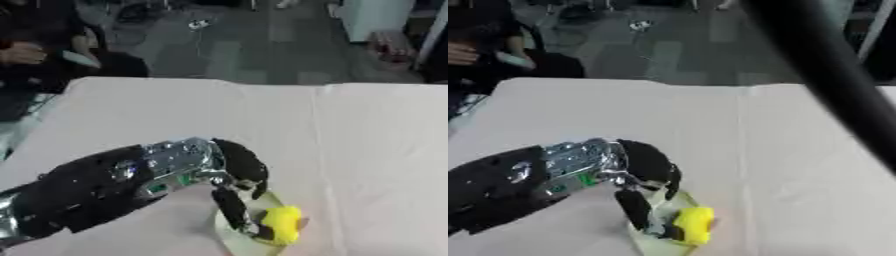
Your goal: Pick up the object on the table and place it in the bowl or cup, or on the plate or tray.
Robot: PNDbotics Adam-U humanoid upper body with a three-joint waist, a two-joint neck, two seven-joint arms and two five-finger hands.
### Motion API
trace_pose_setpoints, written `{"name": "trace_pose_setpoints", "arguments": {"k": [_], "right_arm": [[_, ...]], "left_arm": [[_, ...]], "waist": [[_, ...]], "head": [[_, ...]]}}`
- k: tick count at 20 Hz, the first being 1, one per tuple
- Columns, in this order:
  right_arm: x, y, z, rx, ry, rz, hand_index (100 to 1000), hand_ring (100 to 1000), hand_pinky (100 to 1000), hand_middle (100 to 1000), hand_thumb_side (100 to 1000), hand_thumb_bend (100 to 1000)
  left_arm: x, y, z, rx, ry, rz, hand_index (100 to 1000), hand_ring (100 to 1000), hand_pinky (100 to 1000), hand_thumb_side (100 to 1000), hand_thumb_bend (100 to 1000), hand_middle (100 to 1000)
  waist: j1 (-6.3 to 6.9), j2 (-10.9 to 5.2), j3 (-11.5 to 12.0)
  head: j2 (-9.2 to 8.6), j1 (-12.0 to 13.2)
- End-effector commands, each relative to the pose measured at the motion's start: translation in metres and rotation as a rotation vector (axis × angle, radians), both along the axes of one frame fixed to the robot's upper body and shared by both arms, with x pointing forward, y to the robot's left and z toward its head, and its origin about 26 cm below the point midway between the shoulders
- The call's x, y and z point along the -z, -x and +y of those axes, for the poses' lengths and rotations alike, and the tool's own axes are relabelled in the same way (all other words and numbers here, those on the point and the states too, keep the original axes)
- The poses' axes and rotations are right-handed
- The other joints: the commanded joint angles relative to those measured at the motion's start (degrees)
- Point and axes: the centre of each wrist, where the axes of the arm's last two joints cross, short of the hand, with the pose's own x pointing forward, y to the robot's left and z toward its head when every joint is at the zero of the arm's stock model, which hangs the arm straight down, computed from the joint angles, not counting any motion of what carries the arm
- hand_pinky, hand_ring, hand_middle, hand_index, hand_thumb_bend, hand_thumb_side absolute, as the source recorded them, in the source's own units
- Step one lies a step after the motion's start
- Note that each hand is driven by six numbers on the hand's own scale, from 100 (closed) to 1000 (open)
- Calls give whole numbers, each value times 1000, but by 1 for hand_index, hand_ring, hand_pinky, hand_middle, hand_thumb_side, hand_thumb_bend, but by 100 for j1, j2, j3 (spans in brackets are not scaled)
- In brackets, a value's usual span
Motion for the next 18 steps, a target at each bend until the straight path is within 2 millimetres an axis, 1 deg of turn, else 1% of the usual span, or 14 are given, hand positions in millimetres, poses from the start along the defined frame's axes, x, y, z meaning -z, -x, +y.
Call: {"name": "trace_pose_setpoints", "arguments": {"k": [1,2,3,4,7,9,10,12,13,14,15,16,17,18], "right_arm": [[-4,2,-2,13,8,-16,329,379,188,421,860,100],[-3,3,-3,18,7,-15,327,378,186,421,863,100],[-1,4,-3,25,6,-12,327,378,186,421,863,100],[0,4,-3,31,5,-10,319,378,183,421,868,100],[11,9,-3,65,9,13,301,378,177,421,880,100],[21,14,-2,92,13,33,286,378,171,421,889,100],[26,16,-1,108,15,43,282,378,170,421,892,100],[36,21,2,142,17,60,273,378,167,421,897,100],[42,24,4,161,16,70,274,378,167,420,897,100],[46,26,6,178,17,76,260,378,162,421,907,100],[52,29,9,198,17,87,255,377,160,421,910,100],[56,30,12,216,19,94,244,378,157,420,880,100],[61,33,15,235,22,105,240,378,156,421,919,100],[65,35,19,252,26,113,234,378,155,421,923,100]], "left_arm": [[-13,2,14,-39,183,-108,716,636,569,970,300,748],[-10,4,20,-58,257,-143,709,610,544,974,292,741],[-5,6,28,-83,332,-187,709,610,544,974,292,741],[-1,8,34,-102,385,-222,707,586,525,980,287,738],[15,17,53,-207,545,-362,705,562,508,970,298,733],[21,21,62,-255,623,-458,702,537,484,959,305,724],[23,22,64,-269,671,-504,701,525,469,953,309,719],[26,23,66,-278,782,-569,694,491,411,937,311,701],[25,22,65,-274,860,-611,696,496,418,940,312,705],[24,21,65,-265,932,-647,696,443,345,916,297,659],[22,19,64,-249,1034,-698,700,422,324,910,290,640],[21,18,63,-232,1121,-732,704,421,313,906,289,639],[19,16,60,-210,1213,-764,705,413,309,903,287,634],[18,15,59,-194,1278,-783,705,413,309,905,287,632]], "waist": [[-48,-26,49],[-58,-20,83],[-72,-16,132],[-84,-12,167],[-165,-13,403],[-226,-23,568],[-258,-31,653],[-318,-47,800],[-353,-55,878],[-380,-62,935],[-411,-70,1006],[-432,-76,1058],[-455,-87,1129],[-473,-99,1188]], "head": [[-133,-145],[-151,-187],[-166,-239],[-180,-276],[-265,-487],[-328,-626],[-351,-700],[-384,-855],[-421,-942],[-442,-1006],[-456,-1093],[-456,-1170],[-444,-1283],[-445,-1381]]}}
